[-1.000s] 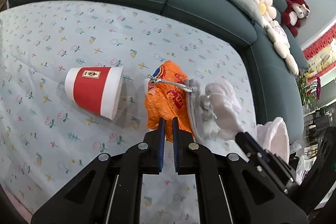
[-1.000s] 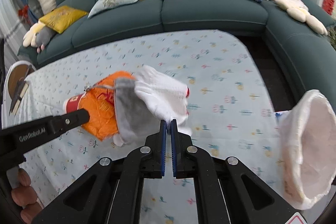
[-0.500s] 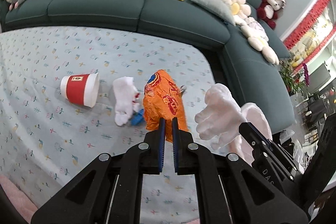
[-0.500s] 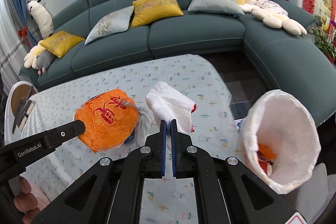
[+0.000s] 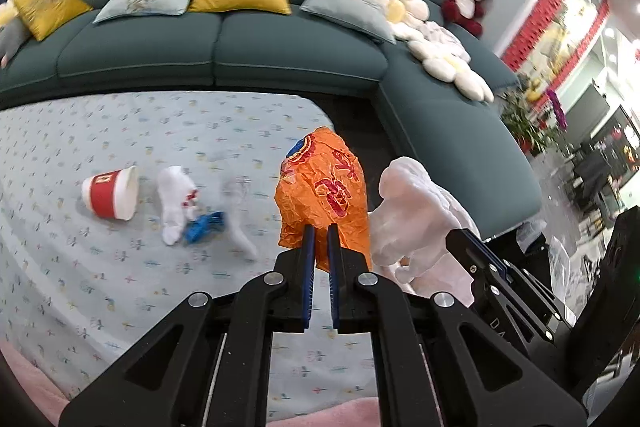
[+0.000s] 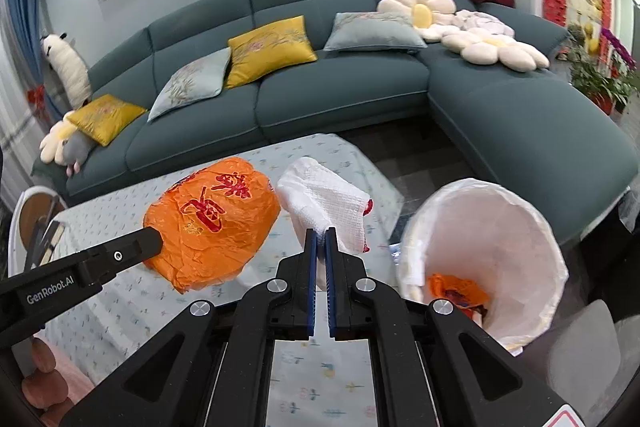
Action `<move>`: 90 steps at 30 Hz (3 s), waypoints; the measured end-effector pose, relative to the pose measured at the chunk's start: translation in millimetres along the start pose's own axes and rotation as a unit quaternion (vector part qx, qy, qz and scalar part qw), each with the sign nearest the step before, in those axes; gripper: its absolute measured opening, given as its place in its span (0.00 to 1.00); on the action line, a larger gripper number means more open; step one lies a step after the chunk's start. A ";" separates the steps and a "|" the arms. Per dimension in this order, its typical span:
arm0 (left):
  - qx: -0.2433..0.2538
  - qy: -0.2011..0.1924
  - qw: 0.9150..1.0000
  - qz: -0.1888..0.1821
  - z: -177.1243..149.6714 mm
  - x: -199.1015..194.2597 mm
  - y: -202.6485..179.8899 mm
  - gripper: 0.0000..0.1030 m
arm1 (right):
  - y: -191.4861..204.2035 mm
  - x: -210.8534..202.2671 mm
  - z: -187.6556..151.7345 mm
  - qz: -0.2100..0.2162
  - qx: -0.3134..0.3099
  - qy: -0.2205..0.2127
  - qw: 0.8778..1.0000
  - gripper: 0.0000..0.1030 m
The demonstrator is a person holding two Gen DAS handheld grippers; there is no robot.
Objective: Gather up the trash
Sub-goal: 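Carry the orange bag and white glove to the bin and release them, then move both open tools back over the remaining items on the table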
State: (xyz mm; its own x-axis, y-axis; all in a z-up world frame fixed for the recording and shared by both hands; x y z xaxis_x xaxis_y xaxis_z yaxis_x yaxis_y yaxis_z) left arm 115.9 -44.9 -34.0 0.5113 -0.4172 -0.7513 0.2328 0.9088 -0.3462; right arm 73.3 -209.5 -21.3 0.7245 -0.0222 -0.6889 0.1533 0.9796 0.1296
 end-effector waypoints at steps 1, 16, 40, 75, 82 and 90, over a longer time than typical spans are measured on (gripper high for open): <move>0.006 0.001 1.000 -0.002 -0.9 2.0 -8.8 0.06 | -6.5 -2.5 0.2 -0.003 0.003 -0.002 1.000 0.04; 0.084 0.038 0.995 -0.035 -29.2 42.7 -109.0 0.06 | -107.3 -22.4 -14.6 -0.056 0.058 -0.006 0.997 0.04; 0.109 0.086 0.990 -0.035 -49.9 95.5 -154.7 0.16 | -164.6 -8.6 -27.8 -0.079 0.097 0.013 0.992 0.10; -0.055 0.030 0.995 0.081 -23.2 28.4 87.8 0.38 | 41.8 20.4 -32.3 0.007 -0.036 0.045 0.998 0.54; -0.094 0.033 0.989 0.109 -30.3 23.9 151.3 0.38 | 86.9 46.3 -47.1 0.028 -0.053 0.076 0.995 0.56; -0.129 0.043 0.983 0.121 -32.4 33.2 198.7 0.38 | 127.5 88.1 -62.5 0.043 -0.072 0.115 0.990 0.57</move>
State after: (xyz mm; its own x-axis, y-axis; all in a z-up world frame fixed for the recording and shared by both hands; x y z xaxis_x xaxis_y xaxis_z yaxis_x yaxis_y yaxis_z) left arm 152.4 121.7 -146.0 0.4516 -0.1977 -0.8700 -0.1106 0.9552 -0.2745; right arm 114.6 -74.1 -110.0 0.5556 0.0928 -0.8263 -0.0117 0.9945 0.1038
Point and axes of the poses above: each gripper's, at about its wrist camera, not at the fingertips, and x roughly the way its jaws point, y to its left, z to its top, the point moved 5 cm from there along x, roughly the way its jaws point, and after that the axes turned 4 degrees about -x, right-handed, at the moved point
